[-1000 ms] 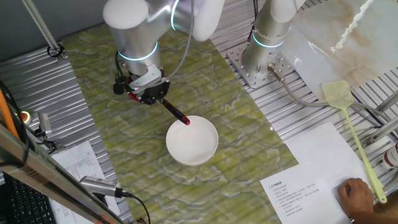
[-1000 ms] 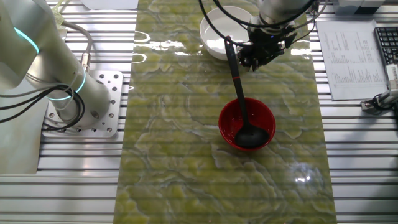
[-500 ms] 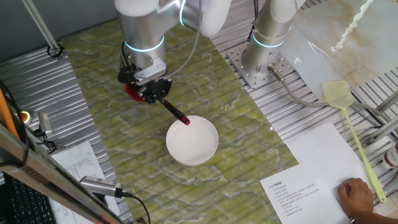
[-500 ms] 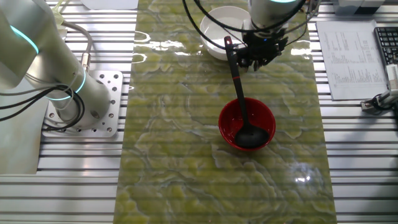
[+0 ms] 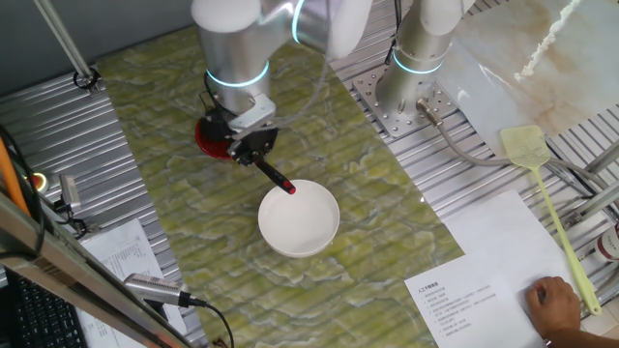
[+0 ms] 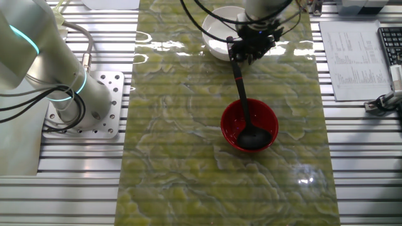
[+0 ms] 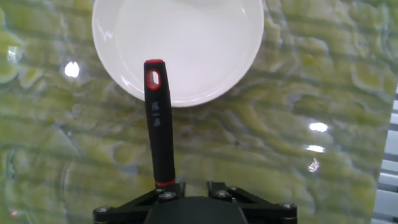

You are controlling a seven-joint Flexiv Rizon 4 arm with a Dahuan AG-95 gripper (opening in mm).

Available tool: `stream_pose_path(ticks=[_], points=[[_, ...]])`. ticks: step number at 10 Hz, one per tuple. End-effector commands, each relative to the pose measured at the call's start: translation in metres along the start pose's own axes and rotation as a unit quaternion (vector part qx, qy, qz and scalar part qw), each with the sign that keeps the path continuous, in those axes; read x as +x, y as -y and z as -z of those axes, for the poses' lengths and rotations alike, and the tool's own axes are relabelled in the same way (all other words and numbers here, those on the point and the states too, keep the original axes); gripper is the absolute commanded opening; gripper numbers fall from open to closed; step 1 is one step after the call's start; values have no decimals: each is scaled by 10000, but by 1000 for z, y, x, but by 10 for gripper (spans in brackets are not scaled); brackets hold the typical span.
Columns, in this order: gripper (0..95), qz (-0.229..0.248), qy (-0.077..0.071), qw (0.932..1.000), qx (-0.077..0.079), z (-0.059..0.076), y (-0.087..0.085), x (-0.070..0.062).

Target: Scoop water with a large spoon from one bowl to another

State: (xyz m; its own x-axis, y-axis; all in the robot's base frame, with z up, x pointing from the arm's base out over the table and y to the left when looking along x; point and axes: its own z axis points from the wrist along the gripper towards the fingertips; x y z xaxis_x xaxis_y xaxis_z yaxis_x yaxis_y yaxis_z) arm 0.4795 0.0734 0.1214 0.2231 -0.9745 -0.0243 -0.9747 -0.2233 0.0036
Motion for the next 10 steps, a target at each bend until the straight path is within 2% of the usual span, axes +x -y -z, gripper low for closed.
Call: stream_pose_path(ticks=[1, 4, 5, 7, 10], points=[[190, -100, 48, 9998, 142, -4, -11, 3], [190, -219, 90, 9995, 201, -6, -11, 2], [380, -272, 84, 9993, 234, -8, -11, 0], [380, -209, 128, 9992, 303, -11, -11, 0], [380, -170, 158, 9993, 295, -17, -10, -1]])
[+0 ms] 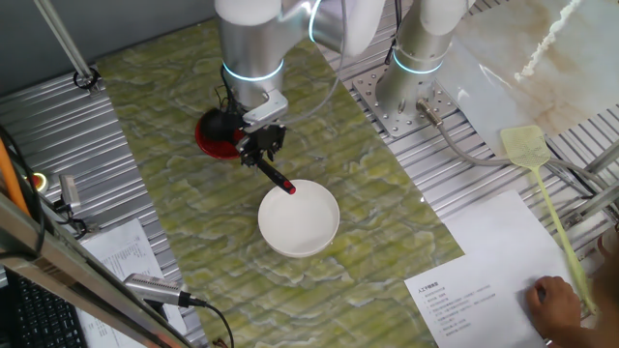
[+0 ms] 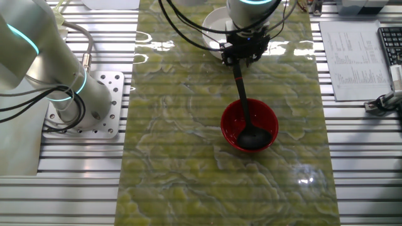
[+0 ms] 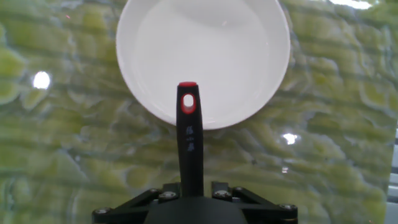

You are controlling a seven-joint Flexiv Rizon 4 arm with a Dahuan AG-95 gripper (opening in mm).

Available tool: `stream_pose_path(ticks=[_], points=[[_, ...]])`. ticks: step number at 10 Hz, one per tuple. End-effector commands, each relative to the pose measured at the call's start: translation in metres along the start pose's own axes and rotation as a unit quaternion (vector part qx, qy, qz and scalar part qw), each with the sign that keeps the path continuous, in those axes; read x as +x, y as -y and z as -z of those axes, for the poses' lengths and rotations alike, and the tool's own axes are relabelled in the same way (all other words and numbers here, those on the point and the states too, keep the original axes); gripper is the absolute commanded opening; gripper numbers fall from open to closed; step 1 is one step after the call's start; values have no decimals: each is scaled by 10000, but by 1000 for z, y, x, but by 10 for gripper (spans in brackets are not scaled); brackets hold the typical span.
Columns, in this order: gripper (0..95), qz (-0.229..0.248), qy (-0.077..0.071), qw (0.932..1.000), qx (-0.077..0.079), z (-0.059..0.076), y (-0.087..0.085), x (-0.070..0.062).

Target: Scoop water with a large spoon from one bowl to another

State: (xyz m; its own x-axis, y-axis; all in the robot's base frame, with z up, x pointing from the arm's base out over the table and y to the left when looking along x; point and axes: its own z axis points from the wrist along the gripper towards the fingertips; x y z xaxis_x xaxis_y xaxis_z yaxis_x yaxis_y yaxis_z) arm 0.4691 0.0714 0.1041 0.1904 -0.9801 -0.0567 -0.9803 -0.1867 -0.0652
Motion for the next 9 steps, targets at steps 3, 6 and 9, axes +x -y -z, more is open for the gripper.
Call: stream_pose_path(ticks=[3, 6, 9], points=[[380, -70, -4, 9999, -87, 0, 0, -4], [380, -137, -83, 9998, -97, -2, -1, -9], [380, -144, -125, 9998, -99, -5, -1, -9]])
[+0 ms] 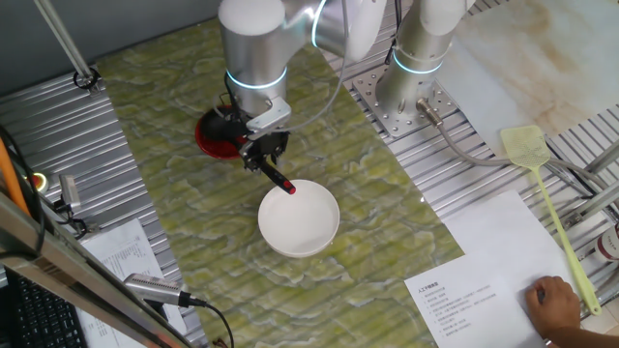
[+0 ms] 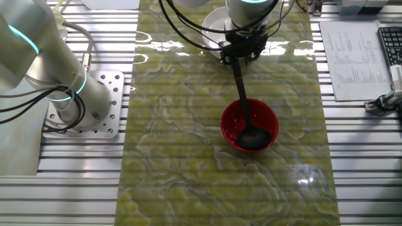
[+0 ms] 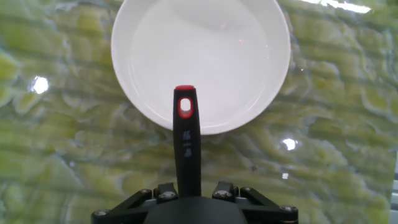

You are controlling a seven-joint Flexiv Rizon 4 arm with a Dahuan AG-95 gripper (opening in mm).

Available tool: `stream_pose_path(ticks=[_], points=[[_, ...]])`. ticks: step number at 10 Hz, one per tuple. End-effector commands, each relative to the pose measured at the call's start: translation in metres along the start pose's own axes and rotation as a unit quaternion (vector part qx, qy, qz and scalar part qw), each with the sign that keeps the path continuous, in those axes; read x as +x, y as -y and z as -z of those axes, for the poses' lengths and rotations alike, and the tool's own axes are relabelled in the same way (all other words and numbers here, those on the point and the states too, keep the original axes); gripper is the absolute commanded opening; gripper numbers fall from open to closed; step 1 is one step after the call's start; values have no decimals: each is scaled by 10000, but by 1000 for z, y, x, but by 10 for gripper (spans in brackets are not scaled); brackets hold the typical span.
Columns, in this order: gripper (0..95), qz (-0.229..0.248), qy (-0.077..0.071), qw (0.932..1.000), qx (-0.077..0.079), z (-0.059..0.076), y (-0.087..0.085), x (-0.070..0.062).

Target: Scoop water with a large spoon from one bowl to another

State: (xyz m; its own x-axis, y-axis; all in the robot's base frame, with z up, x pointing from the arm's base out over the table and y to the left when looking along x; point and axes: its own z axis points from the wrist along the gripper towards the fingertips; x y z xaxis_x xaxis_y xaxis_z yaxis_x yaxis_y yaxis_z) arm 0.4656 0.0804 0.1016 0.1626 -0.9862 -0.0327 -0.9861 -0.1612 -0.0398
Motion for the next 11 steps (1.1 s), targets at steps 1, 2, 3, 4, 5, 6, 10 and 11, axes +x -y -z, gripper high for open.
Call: stream_pose_path(ticks=[1, 2, 3, 4, 5, 6, 10, 11], points=[[380, -14, 10, 10000, 25, -4, 1, 1], [380, -18, 24, 10000, 28, -5, 1, 1], [380, -20, 71, 10000, 28, -5, 0, 1], [380, -11, 64, 10000, 31, -5, -1, 1], [380, -22, 54, 10000, 32, -6, -2, 2], [380, -47, 69, 10000, 53, -10, -6, 3], [380, -32, 174, 9998, 94, -14, -7, 5], [380, -30, 183, 9998, 101, -14, -7, 5]])
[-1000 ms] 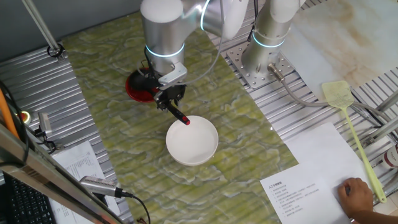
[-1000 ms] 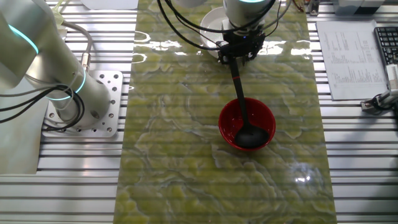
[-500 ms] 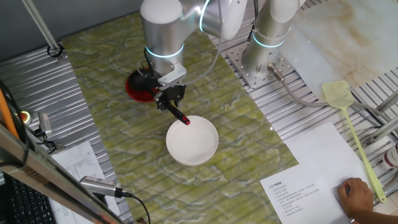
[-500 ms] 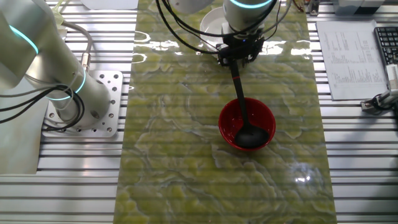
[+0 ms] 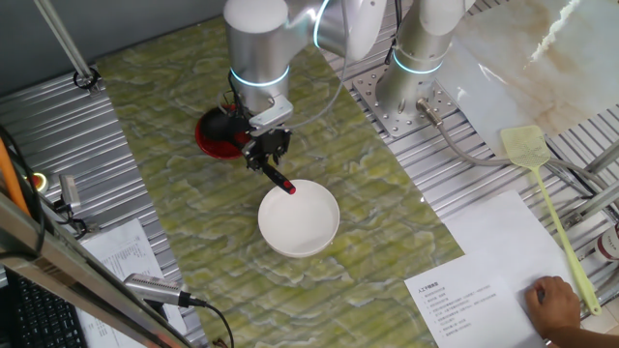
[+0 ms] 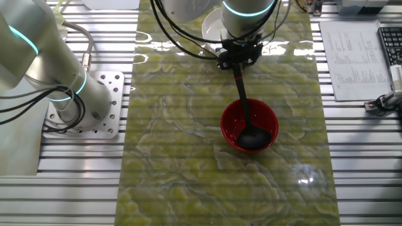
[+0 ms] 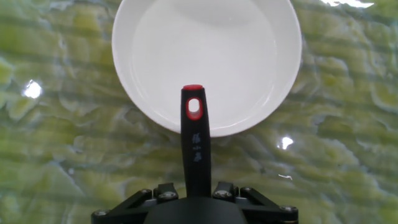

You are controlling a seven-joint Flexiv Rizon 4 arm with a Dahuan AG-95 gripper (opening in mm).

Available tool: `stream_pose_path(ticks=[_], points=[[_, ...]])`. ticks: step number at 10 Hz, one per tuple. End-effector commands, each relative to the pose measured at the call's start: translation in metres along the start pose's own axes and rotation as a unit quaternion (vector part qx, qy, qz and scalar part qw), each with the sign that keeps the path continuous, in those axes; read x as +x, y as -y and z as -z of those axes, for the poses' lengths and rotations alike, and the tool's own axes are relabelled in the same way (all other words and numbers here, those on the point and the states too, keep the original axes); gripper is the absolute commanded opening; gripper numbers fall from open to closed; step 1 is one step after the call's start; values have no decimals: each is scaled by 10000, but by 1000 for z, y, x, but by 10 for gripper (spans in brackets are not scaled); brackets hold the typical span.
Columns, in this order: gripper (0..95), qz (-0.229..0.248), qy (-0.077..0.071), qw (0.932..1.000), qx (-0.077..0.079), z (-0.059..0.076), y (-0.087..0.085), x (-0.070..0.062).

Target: Scoop water with a large spoon from one bowl to another

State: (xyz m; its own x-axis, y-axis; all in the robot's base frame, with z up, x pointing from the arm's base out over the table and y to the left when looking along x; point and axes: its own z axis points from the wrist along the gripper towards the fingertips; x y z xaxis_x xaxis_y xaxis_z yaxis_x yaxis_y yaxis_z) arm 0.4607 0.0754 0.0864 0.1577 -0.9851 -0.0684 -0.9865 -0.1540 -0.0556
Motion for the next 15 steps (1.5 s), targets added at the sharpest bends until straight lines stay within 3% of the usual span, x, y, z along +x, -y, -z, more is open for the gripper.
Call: stream_pose_path(ticks=[1, 5, 8, 9, 15], points=[[380, 16, 20, 10000, 35, -1, -1, 0], [380, 54, 296, 9995, 97, -6, 0, 8], [380, 128, 339, 9993, 111, -8, 0, 8], [190, 118, 355, 9992, 116, -10, 0, 8], [190, 69, 432, 9990, 115, -13, -1, 7]])
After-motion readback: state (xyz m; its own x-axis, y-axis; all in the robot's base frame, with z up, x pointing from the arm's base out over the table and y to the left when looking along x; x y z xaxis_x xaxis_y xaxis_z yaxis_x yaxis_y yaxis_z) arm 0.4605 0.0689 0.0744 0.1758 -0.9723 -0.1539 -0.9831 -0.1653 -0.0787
